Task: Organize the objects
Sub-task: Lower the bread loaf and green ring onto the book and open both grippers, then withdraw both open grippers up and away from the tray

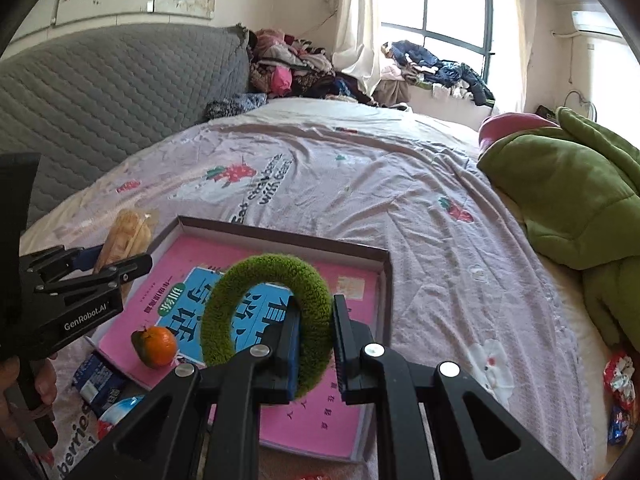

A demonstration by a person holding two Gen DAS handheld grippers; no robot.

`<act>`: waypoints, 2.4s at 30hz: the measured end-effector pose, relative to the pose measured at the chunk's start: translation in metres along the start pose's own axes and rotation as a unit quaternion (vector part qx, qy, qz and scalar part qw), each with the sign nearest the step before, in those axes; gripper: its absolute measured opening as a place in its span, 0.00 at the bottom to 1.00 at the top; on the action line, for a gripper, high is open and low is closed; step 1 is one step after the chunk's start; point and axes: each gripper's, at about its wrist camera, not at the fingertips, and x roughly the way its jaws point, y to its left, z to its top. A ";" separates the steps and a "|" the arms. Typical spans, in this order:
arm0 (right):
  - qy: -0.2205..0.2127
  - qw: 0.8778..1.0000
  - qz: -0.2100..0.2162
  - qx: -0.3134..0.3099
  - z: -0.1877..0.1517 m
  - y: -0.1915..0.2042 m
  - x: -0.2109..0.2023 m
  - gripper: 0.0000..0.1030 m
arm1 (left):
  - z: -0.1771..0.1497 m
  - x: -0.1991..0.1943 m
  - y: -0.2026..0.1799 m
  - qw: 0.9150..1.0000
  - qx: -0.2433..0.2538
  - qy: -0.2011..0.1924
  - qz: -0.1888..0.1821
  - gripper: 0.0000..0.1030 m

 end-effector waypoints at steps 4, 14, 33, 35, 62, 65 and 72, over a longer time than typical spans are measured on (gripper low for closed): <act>0.018 1.000 -0.006 -0.001 0.004 0.004 0.020 0.14 | 0.004 0.017 0.005 1.000 -0.005 0.013 0.003 0.40; 0.070 0.997 -0.015 0.012 0.006 -0.002 0.069 0.14 | -0.009 0.048 0.012 0.999 0.015 0.042 0.011 0.40; 0.154 0.987 -0.043 0.030 0.001 -0.009 0.103 0.14 | -0.014 0.074 0.025 0.995 0.004 0.089 -0.037 0.41; 0.162 0.985 -0.045 0.027 0.000 -0.007 0.106 0.14 | -0.015 0.076 0.025 0.995 0.010 0.093 -0.032 0.42; 0.133 0.988 -0.045 0.059 0.012 -0.012 0.084 0.42 | -0.006 0.054 0.040 0.989 -0.046 0.076 -0.117 0.52; 0.122 0.990 -0.047 0.053 0.015 -0.009 0.077 0.42 | -0.004 0.045 0.042 0.990 -0.051 0.067 -0.117 0.52; 0.097 0.993 -0.049 0.051 0.016 -0.005 0.050 0.42 | -0.001 0.019 0.044 0.992 -0.061 0.034 -0.104 0.65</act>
